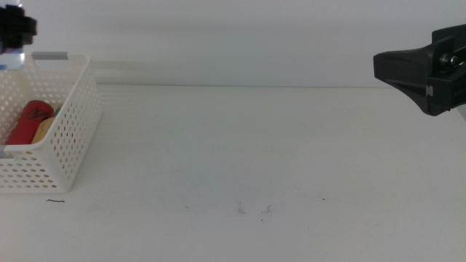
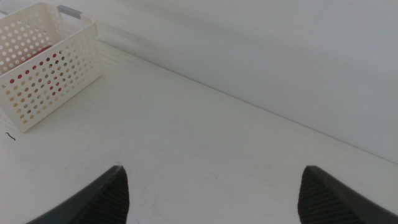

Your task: Use arms to grab the bottles and put them into the dustbin to the left of the table.

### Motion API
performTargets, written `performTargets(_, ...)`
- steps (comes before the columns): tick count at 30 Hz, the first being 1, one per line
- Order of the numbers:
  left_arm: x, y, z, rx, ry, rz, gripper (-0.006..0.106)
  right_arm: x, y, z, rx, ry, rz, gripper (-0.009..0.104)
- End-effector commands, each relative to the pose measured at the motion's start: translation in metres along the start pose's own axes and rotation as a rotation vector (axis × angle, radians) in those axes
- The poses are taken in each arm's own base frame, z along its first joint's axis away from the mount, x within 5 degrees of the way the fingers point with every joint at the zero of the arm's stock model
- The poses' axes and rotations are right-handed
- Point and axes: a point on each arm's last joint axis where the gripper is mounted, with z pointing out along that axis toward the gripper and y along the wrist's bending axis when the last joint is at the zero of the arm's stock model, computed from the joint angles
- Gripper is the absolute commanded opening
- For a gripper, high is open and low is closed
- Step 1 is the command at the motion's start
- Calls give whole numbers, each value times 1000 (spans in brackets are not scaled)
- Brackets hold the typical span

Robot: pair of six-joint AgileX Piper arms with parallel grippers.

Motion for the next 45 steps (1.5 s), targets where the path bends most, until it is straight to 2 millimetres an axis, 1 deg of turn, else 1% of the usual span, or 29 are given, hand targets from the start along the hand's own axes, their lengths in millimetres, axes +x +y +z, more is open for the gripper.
performTargets(1,-6,10,8,3,37,-7,-2,-3,0,-2,3,-17,-15,79)
performTargets(4,-2,24,29,6,150,-33,-2,-3,0,-2,3,-17,-15,79)
performTargets(7,7,34,53,20,254,-57,-2,-3,0,-2,3,-17,-15,79)
performTargets(10,15,33,78,79,293,-68,-2,-3,0,-2,3,-17,-15,79)
performTargets(12,22,33,91,88,318,-76,-1,-3,0,-2,3,-17,-15,79)
performTargets(14,30,32,102,103,362,-86,4,-3,0,-2,3,-17,-15,79)
performTargets(15,34,30,107,117,385,-96,9,-3,0,-2,3,-17,-15,79)
performTargets(17,41,30,115,126,421,-109,23,-3,0,-2,3,-17,-15,79)
performTargets(20,47,29,123,136,449,-110,54,-3,0,-2,3,-17,-15,79)
performTargets(23,49,30,123,130,467,-89,93,-3,0,-2,3,-17,-15,79)
performTargets(24,49,30,123,133,474,-89,94,-3,0,-2,3,-17,-15,79)
performTargets(26,47,28,117,137,474,-87,94,-3,0,-2,3,-17,-15,79)
performTargets(29,38,24,101,145,461,-82,94,-3,0,-2,3,-17,-15,79)
performTargets(32,24,13,76,148,423,-74,94,-3,0,-2,3,-17,-15,79)
performTargets(36,8,-11,28,152,300,-46,94,-3,0,-2,3,-17,-15,79)
performTargets(39,3,-32,-14,163,172,-25,94,-3,0,-2,3,-17,-15,79)
performTargets(40,2,-40,-29,175,125,-9,94,-3,0,-2,3,-17,-15,79)
performTargets(43,10,-66,-65,210,-6,59,94,-3,0,-2,3,-17,-15,79)
performTargets(45,18,-76,-86,226,-100,96,94,-3,0,-2,3,-17,-15,79)
